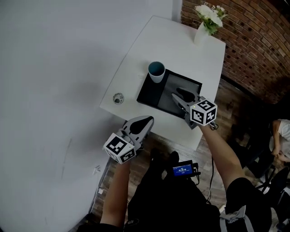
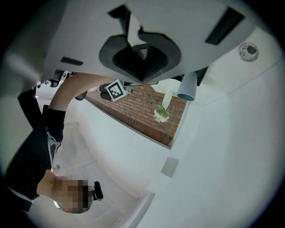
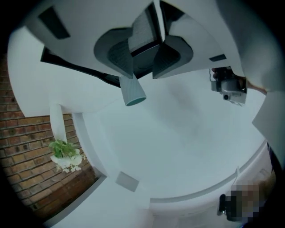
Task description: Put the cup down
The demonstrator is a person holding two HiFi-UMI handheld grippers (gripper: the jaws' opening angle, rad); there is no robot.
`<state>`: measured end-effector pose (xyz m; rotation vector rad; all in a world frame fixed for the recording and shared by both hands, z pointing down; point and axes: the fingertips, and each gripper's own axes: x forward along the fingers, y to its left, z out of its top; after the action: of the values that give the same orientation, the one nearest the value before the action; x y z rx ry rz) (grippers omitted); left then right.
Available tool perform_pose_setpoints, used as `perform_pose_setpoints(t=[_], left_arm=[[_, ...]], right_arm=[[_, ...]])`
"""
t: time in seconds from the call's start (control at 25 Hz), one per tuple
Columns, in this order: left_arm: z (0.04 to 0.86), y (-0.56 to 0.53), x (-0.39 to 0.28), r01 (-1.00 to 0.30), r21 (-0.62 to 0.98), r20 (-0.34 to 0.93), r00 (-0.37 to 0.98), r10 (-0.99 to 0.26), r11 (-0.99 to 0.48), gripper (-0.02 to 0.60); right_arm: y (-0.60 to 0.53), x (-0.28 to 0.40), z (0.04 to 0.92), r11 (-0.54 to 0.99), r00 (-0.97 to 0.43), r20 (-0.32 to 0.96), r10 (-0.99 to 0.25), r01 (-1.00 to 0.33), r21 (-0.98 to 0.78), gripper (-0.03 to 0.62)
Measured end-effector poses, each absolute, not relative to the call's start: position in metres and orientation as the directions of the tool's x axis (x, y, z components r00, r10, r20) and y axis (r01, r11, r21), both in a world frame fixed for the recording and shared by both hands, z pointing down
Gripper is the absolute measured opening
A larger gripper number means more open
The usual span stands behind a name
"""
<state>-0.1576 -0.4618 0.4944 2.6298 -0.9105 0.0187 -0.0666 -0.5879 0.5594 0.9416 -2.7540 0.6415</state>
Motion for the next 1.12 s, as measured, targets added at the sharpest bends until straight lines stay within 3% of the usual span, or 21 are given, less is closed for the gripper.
perform_pose_setpoints(t=[0.16, 0.28, 0.56, 1.12], left_arm=[[0.482, -0.452, -0.139, -0.584, 0.315, 0.117, 0.806, -0.580, -0.748, 0.008], [0.474, -0.442, -0.126, -0.569, 0.304, 0.111, 0.818, -0.565, -0.764, 0.008], [0.455, -0.413, -0.090, -0.509, 0.269, 0.100, 0.859, -0.501, -0.818, 0.008], [0.448, -0.368, -0.057, -0.456, 0.285, 0.078, 0.888, -0.454, -0.843, 0.008]], right_arm=[[-0.548, -0.046, 0.518, 0.717, -0.815, 0.201, -0.544, -0.576, -0.393, 0.046], [-0.515, -0.037, 0.494, 0.736, -0.836, 0.163, -0.524, -0.541, -0.407, 0.017], [-0.445, -0.009, 0.461, 0.771, -0.870, 0.131, -0.476, -0.484, -0.414, 0.014], [-0.402, 0.037, 0.456, 0.689, -0.806, 0.098, -0.583, -0.555, -0.466, 0.012]])
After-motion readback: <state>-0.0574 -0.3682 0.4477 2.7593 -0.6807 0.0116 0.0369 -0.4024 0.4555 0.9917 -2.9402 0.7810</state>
